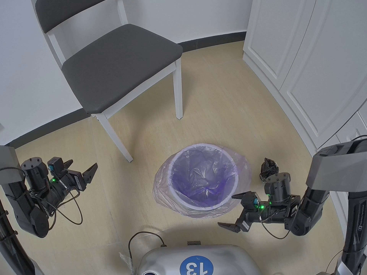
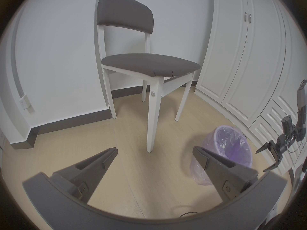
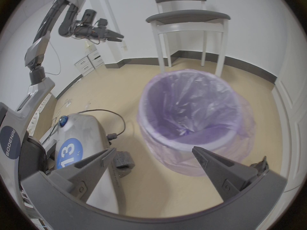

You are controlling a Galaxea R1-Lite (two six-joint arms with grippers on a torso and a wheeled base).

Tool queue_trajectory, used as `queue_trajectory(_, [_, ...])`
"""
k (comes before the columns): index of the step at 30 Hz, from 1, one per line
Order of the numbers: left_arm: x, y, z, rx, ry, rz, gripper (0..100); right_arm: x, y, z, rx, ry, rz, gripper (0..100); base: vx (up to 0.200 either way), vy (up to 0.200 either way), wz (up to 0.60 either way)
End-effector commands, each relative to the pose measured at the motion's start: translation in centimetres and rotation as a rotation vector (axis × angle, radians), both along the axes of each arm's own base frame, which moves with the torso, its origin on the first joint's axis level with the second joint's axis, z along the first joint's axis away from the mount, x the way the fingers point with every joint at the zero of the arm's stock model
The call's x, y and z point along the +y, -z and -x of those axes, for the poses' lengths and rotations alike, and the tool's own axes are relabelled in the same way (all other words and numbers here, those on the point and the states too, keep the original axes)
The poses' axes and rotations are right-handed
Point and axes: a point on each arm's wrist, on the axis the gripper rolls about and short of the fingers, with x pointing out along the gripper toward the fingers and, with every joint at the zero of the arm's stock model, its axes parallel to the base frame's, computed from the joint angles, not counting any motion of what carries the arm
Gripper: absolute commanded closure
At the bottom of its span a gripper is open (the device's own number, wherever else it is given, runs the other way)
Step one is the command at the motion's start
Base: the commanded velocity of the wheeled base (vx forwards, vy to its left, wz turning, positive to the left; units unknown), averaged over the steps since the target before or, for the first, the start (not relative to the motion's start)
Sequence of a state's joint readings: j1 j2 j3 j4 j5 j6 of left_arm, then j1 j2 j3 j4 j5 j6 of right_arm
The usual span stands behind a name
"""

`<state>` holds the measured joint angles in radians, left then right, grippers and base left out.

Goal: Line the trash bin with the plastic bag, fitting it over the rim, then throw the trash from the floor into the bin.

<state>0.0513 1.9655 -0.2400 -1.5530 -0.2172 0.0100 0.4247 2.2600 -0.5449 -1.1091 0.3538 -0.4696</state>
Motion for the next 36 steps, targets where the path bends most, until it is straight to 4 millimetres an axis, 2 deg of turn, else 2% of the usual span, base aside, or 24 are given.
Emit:
queue_trajectory(1, [-0.1, -1.3, 0.3, -0.062, 0.0, -0.004, 0, -2.3, -2.6, -2.2, -0.054, 0.068, -0.038, 0, 0.0, 0.0, 0.0])
queue_trajectory(4, [0.0, -1.4, 0.3, -0.065, -0.002, -0.003, 0, -3.4, -3.4, -3.2, -0.051, 0.09, -0.052, 0, 0.0, 0.0, 0.0])
queue_trajectory(7, [0.0, -1.3, 0.5, -0.057, -0.002, 0.0, 0, -5.4, -4.0, -6.1, -0.088, 0.166, -0.066, 0, 0.0, 0.0, 0.0])
queue_trajectory(12, [-0.4, -1.8, 0.6, -0.073, 0.007, 0.012, 0, -6.4, -1.5, -9.9, -0.092, 0.222, -0.089, 0, 0.0, 0.0, 0.0])
queue_trajectory(16, [-0.9, -2.6, 0.9, -0.106, 0.016, 0.012, 0, -6.8, -0.2, -11.7, -0.078, 0.256, -0.11, 0, 0.0, 0.0, 0.0])
queue_trajectory(22, [-1.8, -3.4, 1.4, -0.129, 0.031, 0.037, 0, -6.9, 1.0, -13.0, -0.074, 0.269, -0.105, 0, 0.0, 0.0, 0.0])
queue_trajectory(28, [-2.8, -4.0, 1.8, -0.153, 0.05, 0.047, 0, -7.3, 0.0, -14.3, -0.061, 0.284, -0.104, 0, 0.0, 0.0, 0.0])
queue_trajectory(32, [-2.6, -3.8, 1.9, -0.139, 0.04, 0.051, 0, -7.1, -2.7, -13.1, -0.051, 0.284, -0.141, 0, 0.0, 0.0, 0.0])
queue_trajectory(36, [-2.5, -3.7, 2.0, -0.126, 0.033, 0.094, 0, -5.9, -5.0, -12.2, -0.034, 0.27, -0.222, 0, 0.0, 0.0, 0.0])
